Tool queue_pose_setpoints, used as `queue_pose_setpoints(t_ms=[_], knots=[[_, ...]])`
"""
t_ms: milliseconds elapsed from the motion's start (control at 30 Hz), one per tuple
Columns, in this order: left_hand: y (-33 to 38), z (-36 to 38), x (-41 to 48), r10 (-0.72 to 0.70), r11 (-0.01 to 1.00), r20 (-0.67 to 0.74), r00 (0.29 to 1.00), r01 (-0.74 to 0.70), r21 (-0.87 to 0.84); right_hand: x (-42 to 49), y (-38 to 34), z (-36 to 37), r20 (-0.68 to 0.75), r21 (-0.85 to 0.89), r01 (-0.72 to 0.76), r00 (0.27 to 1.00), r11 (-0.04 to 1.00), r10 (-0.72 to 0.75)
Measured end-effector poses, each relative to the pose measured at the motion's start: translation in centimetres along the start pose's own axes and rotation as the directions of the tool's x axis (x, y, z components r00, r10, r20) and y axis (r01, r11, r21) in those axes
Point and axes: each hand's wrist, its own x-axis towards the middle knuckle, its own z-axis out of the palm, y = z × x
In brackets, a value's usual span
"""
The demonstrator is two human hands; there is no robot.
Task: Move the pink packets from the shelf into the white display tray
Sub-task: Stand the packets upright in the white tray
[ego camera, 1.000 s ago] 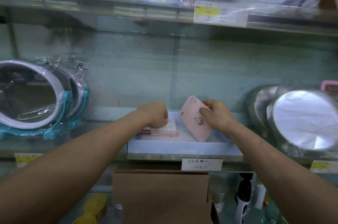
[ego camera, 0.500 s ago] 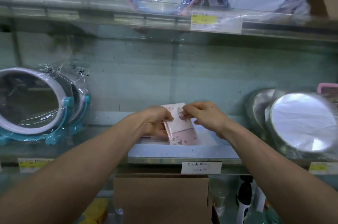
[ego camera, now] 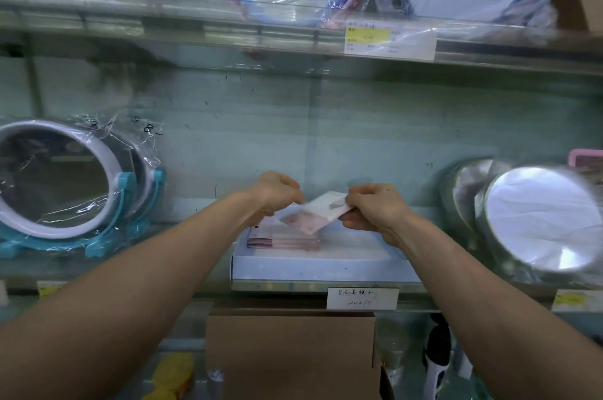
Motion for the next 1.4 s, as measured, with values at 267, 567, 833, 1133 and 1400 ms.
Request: queue_pose_setpoints(t_ms=[267, 567, 833, 1133, 1400], knots=[[-1.6, -0.2, -0.2, 0.108, 0.902, 0.127, 0.986, -0.151, 0.406, 0.1, 1.6, 3.2, 0.116, -0.14, -0.041, 0.992, 0.989, 0.057], [-3.8, -0.2, 0.6, 0.087, 0.523, 0.205, 0.975, -0.22, 0.823, 1.6, 2.4, 3.3, 0.132, -0.644, 0.167, 0.985, 0.747, -0.107], [-4.1, 0.2, 1.2, 0.168, 0.422, 0.192, 0.967, -0.247, 0.872, 1.0, 1.9, 4.0, 0.279, -0.828, 0.26, 0.96, 0.496, -0.037], [-4.3, 0.4, 1.3, 0.224, 0.331, 0.185, 0.957, -0.254, 0.909, 1.5, 1.8, 5.8, 0.321, -0.87, 0.332, 0.943, 0.366, -0.092], [-3.8, -0.1, 0.4, 0.092, 0.298, 0.212, 0.973, -0.23, 0.926, 0.3, 1.3, 6.2, 0.339, -0.872, 0.327, 0.94, 0.364, -0.035]])
